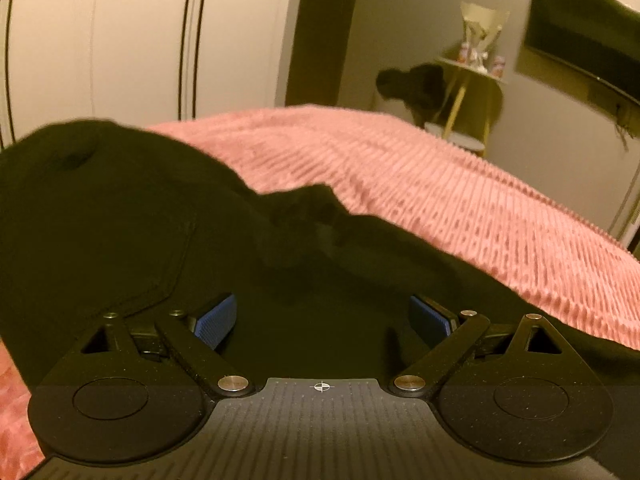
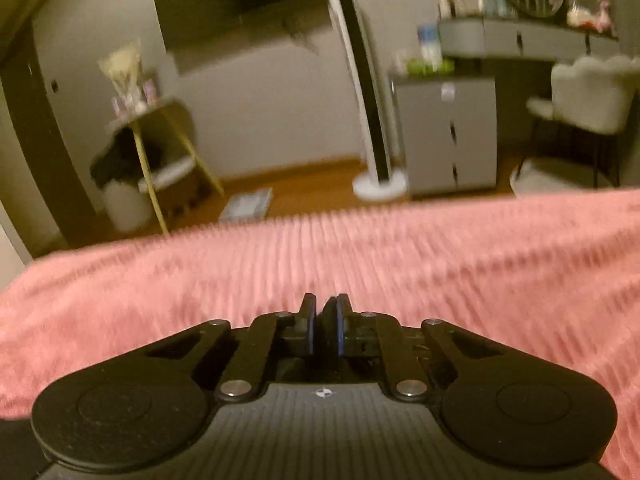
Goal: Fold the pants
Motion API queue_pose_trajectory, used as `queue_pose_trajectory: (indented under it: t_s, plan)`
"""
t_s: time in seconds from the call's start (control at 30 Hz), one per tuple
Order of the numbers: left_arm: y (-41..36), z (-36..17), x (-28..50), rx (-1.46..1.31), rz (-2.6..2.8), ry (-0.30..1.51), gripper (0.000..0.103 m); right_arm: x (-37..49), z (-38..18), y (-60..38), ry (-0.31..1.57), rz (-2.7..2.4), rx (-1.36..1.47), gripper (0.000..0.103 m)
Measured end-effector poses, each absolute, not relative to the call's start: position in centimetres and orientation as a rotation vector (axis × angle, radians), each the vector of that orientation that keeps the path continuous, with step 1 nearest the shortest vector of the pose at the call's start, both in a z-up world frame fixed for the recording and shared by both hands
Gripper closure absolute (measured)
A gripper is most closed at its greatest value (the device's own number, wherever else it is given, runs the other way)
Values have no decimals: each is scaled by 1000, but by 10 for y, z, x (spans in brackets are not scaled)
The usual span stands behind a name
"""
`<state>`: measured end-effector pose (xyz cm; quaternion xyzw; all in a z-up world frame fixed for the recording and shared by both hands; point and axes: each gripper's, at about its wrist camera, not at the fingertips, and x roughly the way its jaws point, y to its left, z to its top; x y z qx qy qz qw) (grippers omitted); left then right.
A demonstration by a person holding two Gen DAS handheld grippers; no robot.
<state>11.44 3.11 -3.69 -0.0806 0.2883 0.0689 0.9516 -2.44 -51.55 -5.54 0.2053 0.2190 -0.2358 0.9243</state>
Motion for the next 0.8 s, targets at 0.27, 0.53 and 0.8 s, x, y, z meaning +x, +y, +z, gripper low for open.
queue_pose_trajectory:
  t_s: [0.27, 0.53, 0.8]
  plan:
    - [18, -46, 117, -67, 153, 649, 6, -38, -76, -522, 560, -652, 449, 70]
    - [7, -43, 112, -109, 66, 650, 6, -136, -89, -508, 472, -592, 795, 53]
    - [-17, -50, 107, -47, -76, 697, 6, -117, -125, -523, 394, -520, 1028, 58]
